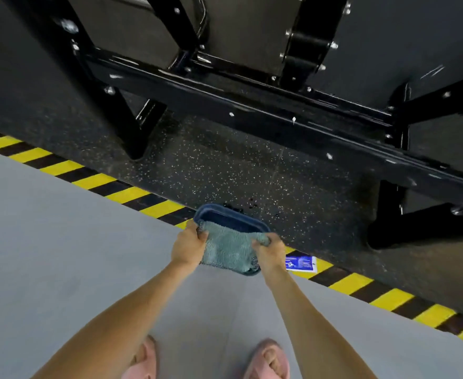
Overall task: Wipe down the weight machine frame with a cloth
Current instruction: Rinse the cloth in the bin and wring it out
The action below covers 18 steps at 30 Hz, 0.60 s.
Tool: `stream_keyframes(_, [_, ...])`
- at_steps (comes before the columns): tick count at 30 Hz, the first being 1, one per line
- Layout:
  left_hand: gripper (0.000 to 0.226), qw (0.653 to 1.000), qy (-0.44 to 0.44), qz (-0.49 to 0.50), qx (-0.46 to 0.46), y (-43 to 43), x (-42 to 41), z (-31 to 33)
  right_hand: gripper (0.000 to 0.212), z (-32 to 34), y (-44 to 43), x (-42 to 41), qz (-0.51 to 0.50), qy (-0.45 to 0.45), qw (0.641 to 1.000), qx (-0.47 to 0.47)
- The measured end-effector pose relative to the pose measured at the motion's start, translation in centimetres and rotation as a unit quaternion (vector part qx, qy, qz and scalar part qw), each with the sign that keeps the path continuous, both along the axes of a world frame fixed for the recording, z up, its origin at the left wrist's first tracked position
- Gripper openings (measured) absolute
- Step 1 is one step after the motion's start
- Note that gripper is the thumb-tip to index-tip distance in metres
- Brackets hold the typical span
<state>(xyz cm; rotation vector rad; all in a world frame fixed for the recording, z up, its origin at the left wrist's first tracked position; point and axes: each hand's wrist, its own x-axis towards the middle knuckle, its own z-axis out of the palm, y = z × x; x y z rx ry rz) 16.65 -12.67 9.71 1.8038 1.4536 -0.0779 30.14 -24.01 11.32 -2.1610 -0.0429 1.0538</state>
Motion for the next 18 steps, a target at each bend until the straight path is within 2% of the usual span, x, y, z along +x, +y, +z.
stream_keyframes(5, [0.029, 0.992, 0.016, -0.11, 0.053, 1.5, 2.8, -7.8, 0.035, -8.9, 2.0, 2.2, 0.181, -0.065, 0.979, -0.063])
stream_keyframes(7, [0.029, 0.982, 0.053, -0.159, 0.09, 2.6, 3.7, -10.5, 0.043, -11.7, 3.2, 3.1, 0.22, -0.035, 0.972, -0.074])
stream_keyframes(9, [0.032, 0.957, 0.106, -0.248, 0.11, 3.2, 4.3, -12.8, 0.053, -14.3, 4.3, 3.4, 0.267, 0.028, 0.96, -0.08])
stream_keyframes(11, [0.053, 0.932, 0.147, -0.316, 0.105, 3.5, 4.7, -15.0, 0.072, -17.0, 4.8, 3.2, 0.345, 0.034, 0.931, -0.116])
stream_keyframes(13, [0.065, 0.914, 0.162, -0.356, 0.106, 3.3, 5.0, -16.4, 0.085, -19.2, 5.4, 2.7, 0.366, -0.012, 0.918, -0.153])
stream_keyframes(14, [0.066, 0.903, 0.168, -0.378, 0.115, 3.3, 5.1, -17.0, 0.084, -20.4, 5.6, 2.5, 0.365, -0.036, 0.916, -0.164])
stream_keyframes(15, [0.067, 0.891, 0.174, -0.399, 0.127, 3.3, 5.2, -17.4, 0.071, -21.2, 5.9, 2.3, 0.363, -0.063, 0.915, -0.165])
stream_keyframes(17, [0.062, 0.865, 0.214, -0.426, 0.155, 3.5, 5.6, -18.1, 0.022, -22.2, 6.4, 2.4, 0.347, -0.095, 0.919, -0.162])
stream_keyframes(18, [0.059, 0.862, 0.229, -0.419, 0.167, 3.5, 5.8, -18.2, 0.011, -22.5, 6.5, 2.5, 0.336, -0.096, 0.924, -0.157])
